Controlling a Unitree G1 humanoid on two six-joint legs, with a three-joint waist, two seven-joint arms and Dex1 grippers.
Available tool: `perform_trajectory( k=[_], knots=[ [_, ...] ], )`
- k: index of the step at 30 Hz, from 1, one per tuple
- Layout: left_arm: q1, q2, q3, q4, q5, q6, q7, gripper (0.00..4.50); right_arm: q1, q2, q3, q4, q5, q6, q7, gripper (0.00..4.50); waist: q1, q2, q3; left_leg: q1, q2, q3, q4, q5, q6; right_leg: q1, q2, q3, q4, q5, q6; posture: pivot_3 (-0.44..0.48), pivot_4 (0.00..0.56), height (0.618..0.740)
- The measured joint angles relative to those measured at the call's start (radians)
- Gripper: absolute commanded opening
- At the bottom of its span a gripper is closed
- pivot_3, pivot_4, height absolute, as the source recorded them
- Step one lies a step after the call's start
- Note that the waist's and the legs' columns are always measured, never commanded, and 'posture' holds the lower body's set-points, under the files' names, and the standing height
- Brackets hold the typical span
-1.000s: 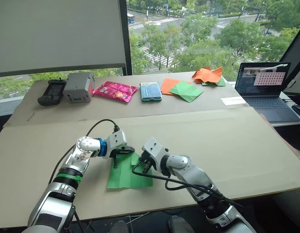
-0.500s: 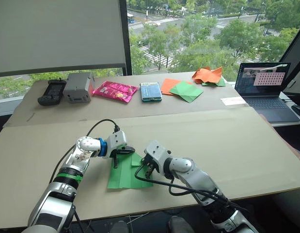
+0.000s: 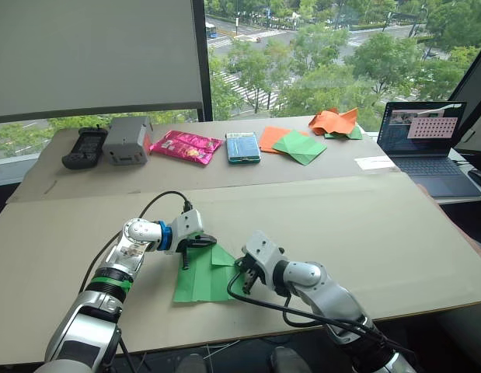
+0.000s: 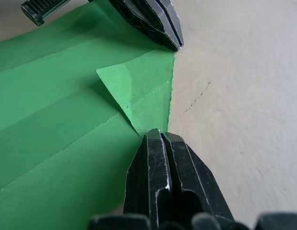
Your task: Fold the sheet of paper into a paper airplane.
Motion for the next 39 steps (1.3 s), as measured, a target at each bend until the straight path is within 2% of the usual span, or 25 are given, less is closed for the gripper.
perform_trajectory(
  k=[11,15,18,21,23,29,39],
  knots=[
    [-0.007,0.000,0.001,0.011,0.000,-0.019,-0.004,0.00,0.022,0.013,-0.070,-0.033,0.066,-0.003,0.000,0.01,0.001,-0.001,0.003,-0.001,0.000,0.000,0.000,0.000,0.000,-0.002,-0.001,-0.001,0.000,0.000,0.000,0.000,0.150,0.725],
    [-0.008,0.001,0.005,0.008,0.000,-0.019,-0.005,0.00,0.024,0.042,-0.144,-0.135,0.148,-0.034,0.025,0.01,0.001,-0.001,0.005,-0.004,0.000,0.000,-0.001,0.000,0.000,-0.006,0.000,-0.001,0.000,0.000,0.000,0.000,0.150,0.725],
    [-0.007,0.002,0.005,0.007,0.000,-0.019,-0.003,0.00,-0.015,0.060,-0.136,-0.157,0.156,-0.068,0.025,0.01,0.000,-0.001,0.005,-0.004,0.000,0.000,-0.002,0.000,0.000,-0.006,0.000,-0.001,0.000,0.000,0.000,0.000,0.150,0.725],
    [-0.006,0.002,0.005,0.003,0.000,-0.019,-0.001,0.00,-0.051,0.083,-0.086,-0.100,0.139,-0.098,0.016,0.01,-0.001,-0.001,0.006,-0.004,0.000,0.000,-0.002,0.000,0.000,-0.007,0.000,-0.001,0.000,0.000,0.000,0.000,0.150,0.725],
    [-0.005,0.003,0.005,-0.003,0.000,-0.018,0.000,0.00,-0.089,0.106,-0.045,0.015,0.103,-0.138,0.000,0.01,-0.001,-0.001,0.006,-0.004,0.000,0.000,-0.002,0.000,0.000,-0.007,0.000,-0.001,0.000,0.000,0.000,0.000,0.150,0.725],
    [0.004,0.004,0.008,-0.016,0.000,-0.017,0.001,0.00,-0.125,0.142,-0.006,0.205,0.057,-0.227,-0.006,0.01,-0.001,-0.001,0.006,-0.004,0.000,0.000,-0.002,0.002,0.003,-0.007,0.000,-0.001,0.001,0.000,0.000,0.000,0.150,0.725],
    [0.047,0.026,0.033,-0.088,-0.009,0.038,0.028,0.00,-0.151,0.145,0.038,0.260,0.023,-0.160,0.010,0.01,-0.010,0.000,0.004,-0.001,0.000,0.000,-0.003,0.002,0.003,-0.005,0.001,-0.001,0.002,0.000,0.000,0.000,0.150,0.725]
  ],
)
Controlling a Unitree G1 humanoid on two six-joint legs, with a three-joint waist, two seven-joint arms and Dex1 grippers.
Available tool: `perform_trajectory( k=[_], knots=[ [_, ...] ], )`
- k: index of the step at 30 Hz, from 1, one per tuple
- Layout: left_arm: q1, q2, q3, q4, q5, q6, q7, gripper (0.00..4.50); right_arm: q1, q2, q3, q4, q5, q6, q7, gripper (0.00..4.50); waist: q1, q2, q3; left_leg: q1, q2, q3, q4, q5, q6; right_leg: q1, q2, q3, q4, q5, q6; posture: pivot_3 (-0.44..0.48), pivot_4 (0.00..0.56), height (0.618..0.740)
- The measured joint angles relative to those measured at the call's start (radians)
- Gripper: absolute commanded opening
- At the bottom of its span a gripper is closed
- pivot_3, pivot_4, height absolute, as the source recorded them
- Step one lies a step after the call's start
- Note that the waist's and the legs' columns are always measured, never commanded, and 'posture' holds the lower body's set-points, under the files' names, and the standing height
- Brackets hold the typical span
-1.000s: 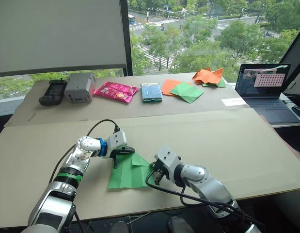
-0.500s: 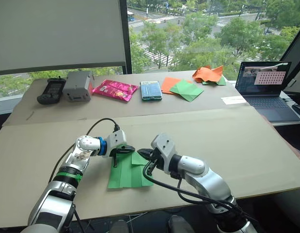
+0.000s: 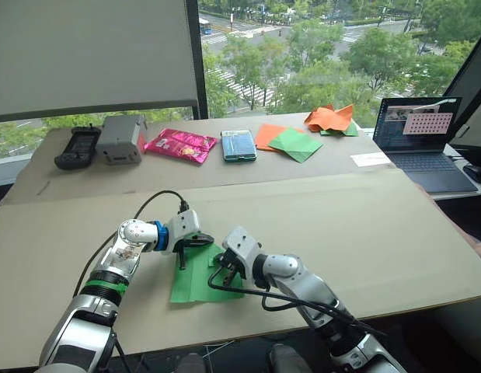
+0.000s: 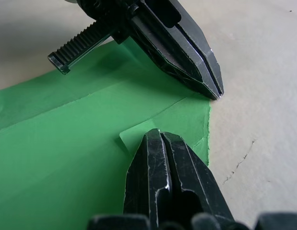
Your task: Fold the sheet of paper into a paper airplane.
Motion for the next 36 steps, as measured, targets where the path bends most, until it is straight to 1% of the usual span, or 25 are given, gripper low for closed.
perform_trajectory(
  k=[3,4,5,6,7,10,12,14,15,18,24,27,30,33,36],
  knots=[
    [0.051,0.024,0.041,-0.076,-0.039,0.095,0.011,0.00,-0.007,0.002,0.003,0.008,0.000,0.005,0.001,0.01,-0.009,0.000,0.000,0.000,0.000,0.000,0.000,-0.001,-0.002,0.000,0.000,0.000,0.000,0.000,0.000,0.000,0.150,0.725],
    [0.070,0.036,0.057,-0.100,-0.056,0.132,0.013,0.26,-0.008,0.001,0.004,0.010,0.000,0.005,0.002,0.00,-0.011,0.000,0.001,-0.001,0.000,0.000,0.000,-0.001,-0.002,-0.001,0.000,0.000,0.000,0.000,0.000,0.000,0.150,0.725],
    [0.104,0.051,0.093,-0.148,-0.094,0.209,0.018,0.54,-0.010,0.002,0.006,0.011,0.000,0.005,0.003,0.00,-0.014,0.000,0.001,-0.001,0.000,0.000,-0.001,-0.001,-0.002,-0.001,0.000,0.000,0.000,0.000,0.000,0.000,0.150,0.725],
    [0.117,0.057,0.110,-0.162,-0.109,0.240,0.020,0.68,-0.010,0.000,0.006,0.011,0.000,0.005,0.004,0.00,-0.015,0.001,0.001,-0.001,0.000,0.000,0.000,-0.001,-0.001,-0.001,0.000,0.000,0.000,0.000,0.000,0.000,0.150,0.725],
    [0.154,0.071,0.154,-0.213,-0.157,0.324,0.030,1.15,-0.016,0.000,0.008,0.014,0.000,0.005,0.006,0.00,-0.016,0.000,0.002,-0.001,0.000,0.000,-0.001,0.001,0.001,-0.001,0.000,0.000,0.000,0.000,0.000,0.000,0.150,0.725],
    [0.224,0.104,0.283,-0.302,-0.281,0.493,0.050,2.21,-0.022,-0.003,0.010,0.017,-0.001,0.005,0.008,0.00,-0.017,0.000,0.003,-0.001,0.000,-0.001,-0.001,0.001,0.001,-0.002,0.000,0.000,0.001,0.000,0.000,0.000,0.150,0.725],
    [0.273,0.129,0.360,-0.359,-0.346,0.584,0.068,2.79,-0.028,-0.004,0.012,0.021,-0.008,0.005,0.008,0.00,-0.017,0.000,0.003,-0.001,0.000,-0.001,-0.002,0.000,0.000,-0.003,0.000,0.000,0.000,0.000,0.000,0.000,0.150,0.725],
    [0.320,0.131,0.409,-0.412,-0.399,0.660,0.087,2.79,-0.033,-0.007,0.014,0.026,-0.010,0.001,0.010,0.00,-0.014,0.001,0.004,-0.001,0.000,0.000,-0.002,-0.001,-0.002,-0.003,-0.001,0.000,-0.001,0.000,0.000,0.000,0.150,0.725],
    [0.345,0.117,0.430,-0.442,-0.433,0.701,0.104,2.79,-0.038,-0.008,0.015,0.035,-0.012,-0.003,0.011,0.00,-0.013,0.002,0.005,-0.002,0.000,0.000,-0.002,-0.001,-0.002,-0.003,-0.001,0.000,-0.001,0.000,0.000,0.000,0.150,0.725],
    [0.369,0.089,0.427,-0.471,-0.466,0.745,0.137,2.79,-0.048,-0.004,0.015,0.043,-0.016,-0.004,0.011,0.00,-0.010,-0.001,0.007,-0.002,0.000,0.000,-0.002,-0.002,-0.002,-0.004,-0.001,0.000,-0.001,0.000,0.000,0.000,0.150,0.725],
    [0.379,0.041,0.406,-0.481,-0.467,0.750,0.220,2.79,-0.053,0.005,0.015,0.056,-0.018,-0.015,0.011,0.00,-0.014,-0.002,0.007,-0.002,0.000,0.000,-0.002,-0.001,-0.002,-0.005,-0.001,0.000,-0.001,0.000,0.000,0.000,0.150,0.725],
    [0.379,0.036,0.390,-0.482,-0.466,0.743,0.235,1.97,-0.053,0.006,0.016,0.057,-0.018,-0.017,0.011,0.00,-0.015,-0.002,0.007,-0.002,0.000,0.000,-0.002,-0.001,-0.002,-0.005,-0.001,0.000,-0.001,0.000,0.000,0.000,0.150,0.725],
    [0.386,0.037,0.381,-0.492,-0.467,0.725,0.233,0.92,-0.053,0.006,0.016,0.057,-0.018,-0.017,0.011,0.00,-0.015,-0.002,0.007,-0.002,0.000,0.000,-0.002,-0.001,-0.002,-0.005,-0.001,0.000,-0.001,0.000,0.000,0.000,0.150,0.725],
    [0.388,0.038,0.373,-0.502,-0.465,0.715,0.233,0.03,-0.053,0.006,0.016,0.057,-0.020,-0.017,0.010,0.00,-0.014,-0.002,0.007,-0.002,0.000,0.000,-0.002,-0.002,-0.002,-0.005,-0.001,0.000,-0.001,0.000,0.000,0.000,0.150,0.725],
    [0.385,0.038,0.364,-0.502,-0.463,0.706,0.236,0.03,-0.053,0.006,0.016,0.056,-0.025,-0.017,0.009,0.00,-0.014,-0.002,0.007,-0.002,0.000,0.000,-0.002,-0.002,-0.003,-0.005,-0.001,0.000,-0.001,0.000,0.000,0.000,0.150,0.725]
  ],
)
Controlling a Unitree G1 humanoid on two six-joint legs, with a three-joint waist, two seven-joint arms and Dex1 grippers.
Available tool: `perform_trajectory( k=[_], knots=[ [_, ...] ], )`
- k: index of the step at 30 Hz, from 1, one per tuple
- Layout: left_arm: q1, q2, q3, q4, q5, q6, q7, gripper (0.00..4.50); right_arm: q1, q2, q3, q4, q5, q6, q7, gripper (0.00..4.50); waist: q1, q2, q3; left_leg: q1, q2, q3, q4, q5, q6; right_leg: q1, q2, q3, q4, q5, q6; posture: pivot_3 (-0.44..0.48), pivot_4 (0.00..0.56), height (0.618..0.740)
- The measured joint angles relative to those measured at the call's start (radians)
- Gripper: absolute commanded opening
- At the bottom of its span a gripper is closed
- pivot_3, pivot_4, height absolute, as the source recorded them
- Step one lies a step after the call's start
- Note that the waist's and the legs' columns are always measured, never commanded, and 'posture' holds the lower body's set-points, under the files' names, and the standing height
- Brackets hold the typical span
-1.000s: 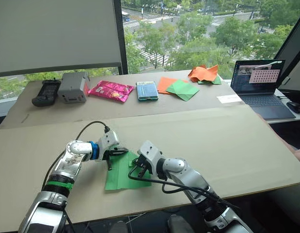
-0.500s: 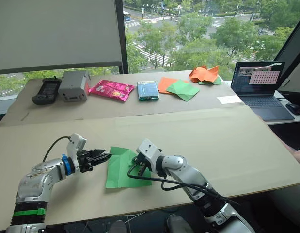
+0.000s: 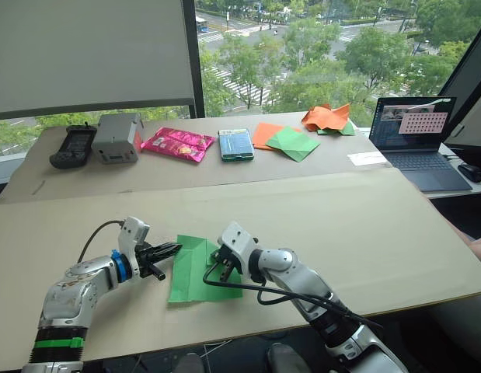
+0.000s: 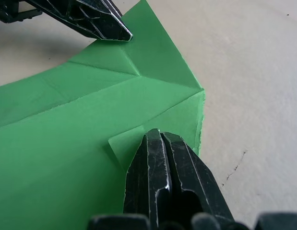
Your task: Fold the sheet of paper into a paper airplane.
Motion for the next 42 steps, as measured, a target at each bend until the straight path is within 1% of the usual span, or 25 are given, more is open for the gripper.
perform_trajectory(
  k=[6,11,15,23,32,34,42],
  knots=[
    [0.004,0.042,-0.060,-0.013,0.066,-0.090,-0.016,0.03,0.001,0.005,-0.001,0.000,-0.006,0.000,-0.001,0.00,0.000,0.000,0.000,0.000,0.000,0.000,0.000,0.000,0.000,0.000,0.000,0.000,0.000,0.000,0.000,0.000,0.150,0.725],
    [0.030,0.083,-0.119,-0.064,0.115,-0.180,-0.072,0.03,0.002,0.011,-0.007,0.001,-0.009,0.000,-0.003,0.00,0.001,0.002,0.000,0.000,0.000,0.001,0.000,0.000,0.000,0.000,-0.001,0.000,0.000,0.000,0.000,0.000,0.150,0.725],
    [0.033,0.085,-0.177,-0.062,0.150,-0.204,-0.086,0.03,0.002,0.019,-0.011,0.002,-0.009,0.000,-0.005,0.00,0.001,0.002,0.000,-0.001,0.000,0.001,0.000,0.000,0.000,-0.001,-0.001,0.000,0.000,0.000,0.000,0.000,0.150,0.725],
    [0.009,0.086,-0.209,-0.040,0.186,-0.235,-0.090,0.03,0.002,0.056,-0.051,0.021,0.000,-0.007,-0.022,0.00,0.006,0.002,0.000,-0.002,0.000,0.001,0.000,0.000,0.000,-0.001,-0.001,0.000,0.000,0.000,0.000,0.000,0.150,0.725],
    [0.002,0.093,-0.220,-0.034,0.204,-0.263,-0.103,0.03,-0.070,0.118,-0.106,0.185,0.005,-0.091,-0.063,0.00,0.007,0.003,0.001,-0.003,0.000,0.001,0.000,0.000,0.000,-0.001,0.000,0.000,0.000,0.000,0.000,0.000,0.150,0.725],
    [0.000,0.097,-0.222,-0.032,0.209,-0.268,-0.108,0.03,-0.078,0.138,-0.111,0.213,0.006,-0.112,-0.067,0.00,0.006,0.003,0.001,-0.003,0.000,0.001,0.000,0.002,0.003,-0.001,0.000,0.000,0.000,0.000,0.000,0.000,0.150,0.725],
    [-0.007,0.103,-0.238,-0.026,0.238,-0.302,-0.110,0.03,-0.094,0.180,-0.111,0.243,0.006,-0.172,-0.068,0.00,0.007,0.004,0.001,-0.003,0.000,0.001,0.000,0.002,0.004,-0.001,0.000,0.000,0.001,0.000,0.000,0.000,0.150,0.725]
  ],
)
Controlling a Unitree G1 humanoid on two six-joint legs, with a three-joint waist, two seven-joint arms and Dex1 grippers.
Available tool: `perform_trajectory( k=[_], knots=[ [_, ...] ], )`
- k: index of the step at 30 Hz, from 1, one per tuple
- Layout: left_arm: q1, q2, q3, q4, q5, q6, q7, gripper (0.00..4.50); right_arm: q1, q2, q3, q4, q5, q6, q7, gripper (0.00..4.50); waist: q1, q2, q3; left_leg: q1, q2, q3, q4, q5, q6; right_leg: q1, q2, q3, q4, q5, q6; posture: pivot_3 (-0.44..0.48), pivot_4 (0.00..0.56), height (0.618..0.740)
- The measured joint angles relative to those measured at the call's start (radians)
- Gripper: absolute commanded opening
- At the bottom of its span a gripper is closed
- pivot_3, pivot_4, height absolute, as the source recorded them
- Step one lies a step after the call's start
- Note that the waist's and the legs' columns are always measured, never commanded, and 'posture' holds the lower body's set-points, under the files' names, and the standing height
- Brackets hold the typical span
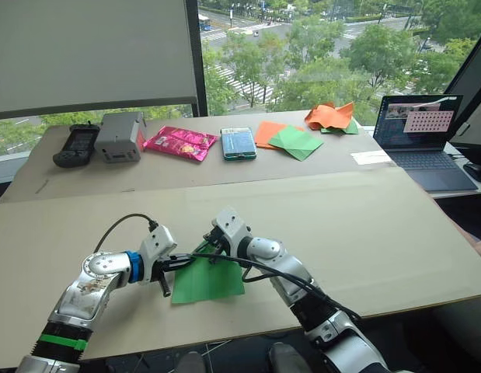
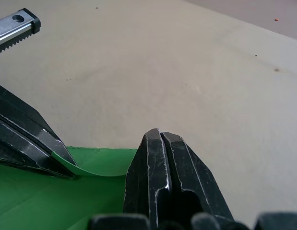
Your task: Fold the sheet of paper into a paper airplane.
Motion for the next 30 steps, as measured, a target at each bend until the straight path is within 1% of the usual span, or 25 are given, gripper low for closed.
perform_trajectory(
  k=[5,12,16,19,22,23,26,27,30],
  knots=[
    [0.000,0.000,-0.002,0.002,0.003,-0.007,0.000,0.03,0.000,0.001,0.004,0.015,-0.018,0.003,0.000,0.00,0.000,0.000,0.000,0.000,0.000,0.000,0.000,0.000,0.000,0.000,0.000,0.000,0.000,0.000,0.000,0.000,0.150,0.725],
    [0.000,0.002,-0.002,0.004,0.005,-0.007,-0.001,0.03,-0.012,-0.003,0.006,0.025,-0.031,0.055,0.000,0.00,-0.001,0.002,-0.001,0.000,0.000,0.000,0.000,0.000,0.000,0.000,0.000,0.000,0.001,0.000,0.000,0.000,0.150,0.725],
    [0.004,0.018,-0.001,0.000,0.003,-0.007,-0.008,0.03,-0.012,-0.003,0.011,0.021,-0.031,0.070,-0.001,0.00,-0.007,0.002,-0.002,0.001,0.000,0.000,0.000,0.000,0.001,0.000,0.000,0.000,0.002,0.000,0.000,0.000,0.150,0.725],
    [0.016,0.028,0.008,-0.012,-0.014,0.007,-0.019,0.87,-0.011,-0.002,0.015,0.018,-0.031,0.072,-0.001,0.00,-0.009,0.002,-0.002,0.001,0.000,0.000,0.000,0.000,0.001,0.000,0.000,0.000,0.002,0.000,0.000,0.000,0.150,0.725],
    [0.030,0.058,0.030,-0.031,-0.062,0.069,-0.047,1.88,-0.011,0.000,0.018,0.016,-0.031,0.073,-0.001,0.00,-0.011,0.003,-0.002,0.001,0.000,0.000,0.000,0.001,0.001,0.000,0.000,0.000,0.003,0.000,0.000,0.000,0.150,0.725],
    [0.032,0.068,0.048,-0.036,-0.086,0.103,-0.056,2.15,-0.011,0.001,0.018,0.015,-0.031,0.073,-0.001,0.00,-0.011,0.003,-0.002,0.001,0.000,0.000,0.000,0.001,0.001,0.000,0.000,0.000,0.004,0.000,0.000,0.000,0.150,0.725],
    [0.016,0.077,0.095,-0.031,-0.134,0.161,-0.068,2.15,-0.011,-0.001,0.018,0.013,-0.032,0.075,-0.002,0.00,-0.009,0.002,-0.001,0.001,0.000,0.000,0.000,0.001,0.001,0.000,0.000,0.000,0.004,0.000,0.000,0.000,0.150,0.725],
    [-0.008,0.077,0.107,-0.020,-0.155,0.180,-0.071,1.65,-0.011,-0.001,0.018,0.012,-0.035,0.076,-0.003,0.00,-0.007,0.002,0.000,0.001,0.000,0.000,0.000,0.000,0.001,0.000,0.000,0.000,0.004,0.000,0.000,0.000,0.150,0.725],
    [-0.064,0.066,0.115,0.008,-0.169,0.199,-0.075,0.69,-0.010,0.003,0.018,0.012,-0.037,0.077,-0.011,0.00,-0.008,0.001,0.001,0.001,0.000,0.000,0.000,0.000,0.000,0.000,0.000,0.000,0.003,0.000,0.000,0.000,0.150,0.725]
  ],
)
